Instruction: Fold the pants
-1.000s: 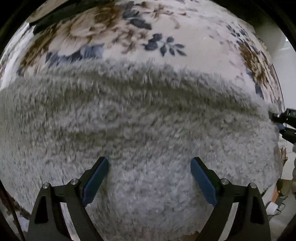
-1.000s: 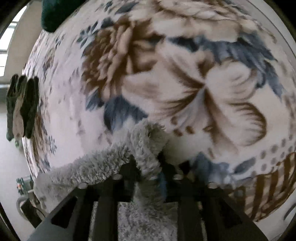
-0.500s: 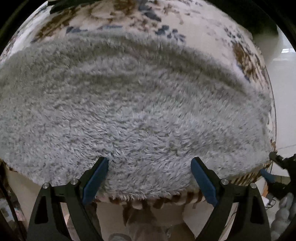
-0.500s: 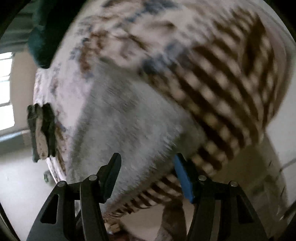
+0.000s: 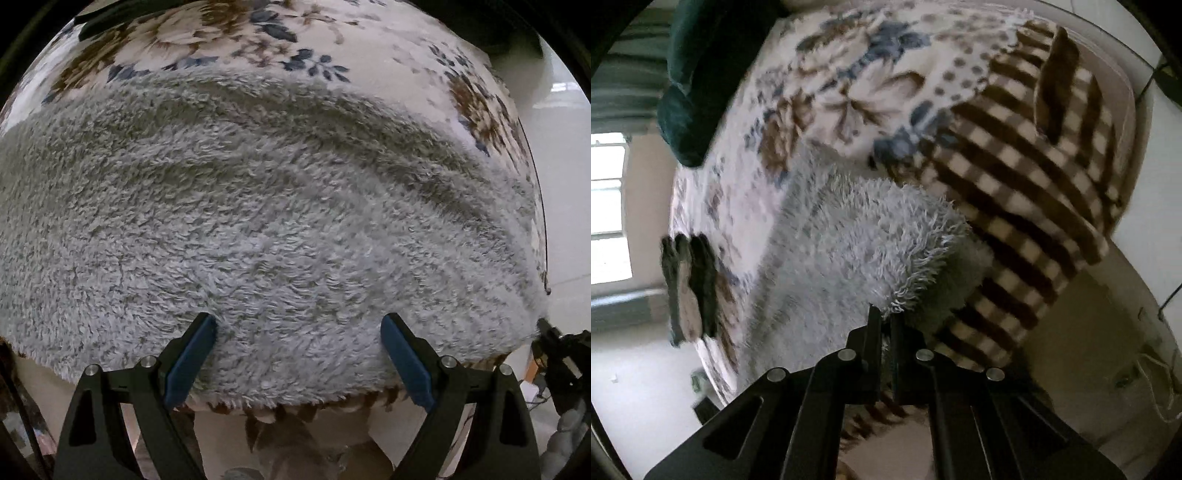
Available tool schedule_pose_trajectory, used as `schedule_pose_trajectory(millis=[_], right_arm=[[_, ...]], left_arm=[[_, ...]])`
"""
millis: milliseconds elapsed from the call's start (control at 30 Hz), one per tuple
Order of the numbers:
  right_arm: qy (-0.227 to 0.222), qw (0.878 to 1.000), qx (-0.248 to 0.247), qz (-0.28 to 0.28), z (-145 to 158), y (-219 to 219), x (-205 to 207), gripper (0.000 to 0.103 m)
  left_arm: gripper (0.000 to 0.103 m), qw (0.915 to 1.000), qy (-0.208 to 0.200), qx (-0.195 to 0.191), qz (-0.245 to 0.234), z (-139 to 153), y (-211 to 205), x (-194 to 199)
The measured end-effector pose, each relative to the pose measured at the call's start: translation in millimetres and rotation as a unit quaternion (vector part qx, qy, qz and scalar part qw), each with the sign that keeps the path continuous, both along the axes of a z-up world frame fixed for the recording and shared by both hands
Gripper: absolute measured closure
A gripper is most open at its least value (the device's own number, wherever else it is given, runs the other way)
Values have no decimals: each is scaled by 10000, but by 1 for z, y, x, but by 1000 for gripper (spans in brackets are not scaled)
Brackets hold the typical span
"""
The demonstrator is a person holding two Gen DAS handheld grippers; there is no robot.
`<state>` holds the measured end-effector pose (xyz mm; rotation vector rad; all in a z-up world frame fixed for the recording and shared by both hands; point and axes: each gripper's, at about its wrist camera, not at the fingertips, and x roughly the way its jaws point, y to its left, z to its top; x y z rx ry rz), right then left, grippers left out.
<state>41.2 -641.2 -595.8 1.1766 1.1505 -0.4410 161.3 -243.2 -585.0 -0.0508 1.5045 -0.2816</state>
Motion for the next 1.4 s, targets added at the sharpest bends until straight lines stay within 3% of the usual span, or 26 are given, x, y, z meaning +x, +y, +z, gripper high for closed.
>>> schedule_pose_trajectory(millis=[133,200,267,333,367,567,633,767,833,967,1100,1167,1200,1333,1400], right_arm=[[302,9988,380,19,-32,-6,-2,98],[325,9972,676,-50,-48,-10,-4,88],[85,9965,778,-302,-49,-17,-17,68],[-350,9963,621,-487,-41,-22,-31,21],[-451,9965,456,-542,-39,-25,-36,17],[-654,9947,759,-234,-88,-34,-18,17],[-913,9911,911,-333,-102,-34,-13,17],[-1835,9787,886,-262,-87,-25,-3,24],[-1855,9790,843,-98,-89,-19,7,24],[-1865,9748,1175,-353,-120,-16,19,22],[-2031,9707,1175,-518,-122,-17,22,24],[-1982,9727,1069,-563,-120,-17,20,43],[-1904,9751,994,-555,-118,-15,18,77],[-1736,9784,845,-739,-104,-15,21,84],[-1628,9791,822,-901,-95,-14,20,85]], left_arm=[[12,9997,-11,163,-200,-14,-13,-2],[12,9994,23,215,-256,-19,-18,0],[12,9997,-33,127,-226,-14,-18,2],[12,9997,-134,68,-203,-6,-16,3],[12,9996,-225,29,-193,-3,-19,4],[4,9993,-270,6,-261,-22,-35,19],[4,9996,-109,52,-254,-35,-39,27],[1,9998,125,-159,-5,-51,-36,42],[0,9995,221,-210,70,-58,-36,49],[0,9986,434,-198,229,-70,-37,62],[0,9983,534,130,193,-79,-55,71],[0,9974,667,262,92,-80,-66,78],[0,9973,670,293,68,-78,-69,80],[0,9976,453,516,-47,-64,-77,78],[0,9960,200,840,-220,-51,-80,72]])
